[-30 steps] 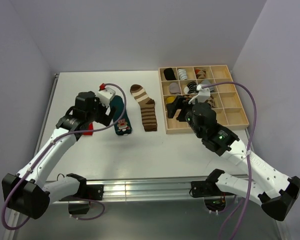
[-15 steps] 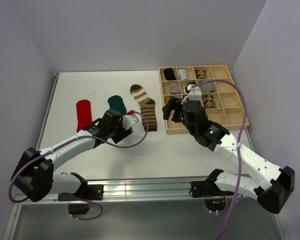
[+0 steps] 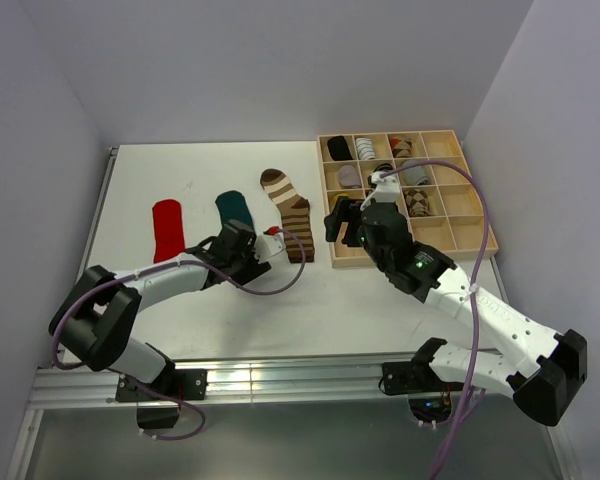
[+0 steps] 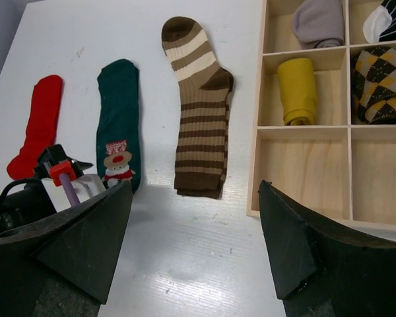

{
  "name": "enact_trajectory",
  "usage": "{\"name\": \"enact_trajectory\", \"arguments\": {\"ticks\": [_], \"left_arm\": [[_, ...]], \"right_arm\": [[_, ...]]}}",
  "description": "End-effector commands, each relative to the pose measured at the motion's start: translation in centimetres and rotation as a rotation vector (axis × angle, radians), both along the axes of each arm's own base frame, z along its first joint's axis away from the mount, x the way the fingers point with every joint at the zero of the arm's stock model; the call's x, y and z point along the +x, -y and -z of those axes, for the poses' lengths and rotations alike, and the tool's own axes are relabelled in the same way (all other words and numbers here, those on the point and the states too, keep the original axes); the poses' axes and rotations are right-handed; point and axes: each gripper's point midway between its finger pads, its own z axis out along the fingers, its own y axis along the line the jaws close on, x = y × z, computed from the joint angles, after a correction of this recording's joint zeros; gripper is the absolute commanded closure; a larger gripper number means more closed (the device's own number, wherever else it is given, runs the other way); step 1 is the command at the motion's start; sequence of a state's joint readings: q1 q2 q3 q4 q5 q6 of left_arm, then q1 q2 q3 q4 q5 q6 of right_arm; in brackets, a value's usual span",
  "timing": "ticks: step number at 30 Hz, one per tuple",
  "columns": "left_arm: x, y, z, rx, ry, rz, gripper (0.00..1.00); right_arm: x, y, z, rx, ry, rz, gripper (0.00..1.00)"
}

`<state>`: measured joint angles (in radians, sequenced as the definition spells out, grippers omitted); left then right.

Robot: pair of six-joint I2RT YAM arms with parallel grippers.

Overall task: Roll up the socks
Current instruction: Roll the sock at the center of the board.

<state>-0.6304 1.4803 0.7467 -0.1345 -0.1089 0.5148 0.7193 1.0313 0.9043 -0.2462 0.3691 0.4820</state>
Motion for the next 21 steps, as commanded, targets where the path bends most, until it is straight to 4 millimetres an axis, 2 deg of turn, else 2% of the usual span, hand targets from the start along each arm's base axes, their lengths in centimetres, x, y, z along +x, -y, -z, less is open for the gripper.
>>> {"name": "enact_trajectory", "arguments": {"ticks": [1, 12, 15, 19, 21], "left_arm": [[1.0, 1.2, -0.4, -0.019, 0.033, 0.042, 0.25], [2.1, 0.8, 1.8, 0.023, 0.034, 0.018, 0.27], [2.1, 0.8, 2.2, 0.024, 0.020, 0.028, 0.33], [0.8, 0.8, 2.9, 0.030, -0.061, 0.055, 0.49], [0.4, 1.6, 2.6, -0.014, -0.117, 0.079, 0.57]], "right_arm": [[0.4, 0.3, -0.2, 0.017, 0.018, 0.023, 0.16], [0.5, 0.3, 0.6, 0.002, 0.010, 0.023, 0.17], [0.4, 0.5, 0.4, 0.002, 0.018, 0.027, 0.18], [0.4, 0.7, 0.4, -0.005, 0.028, 0.026, 0.18], [0.3, 0.3, 0.3, -0.010, 0.034, -0.004, 0.20]]}}
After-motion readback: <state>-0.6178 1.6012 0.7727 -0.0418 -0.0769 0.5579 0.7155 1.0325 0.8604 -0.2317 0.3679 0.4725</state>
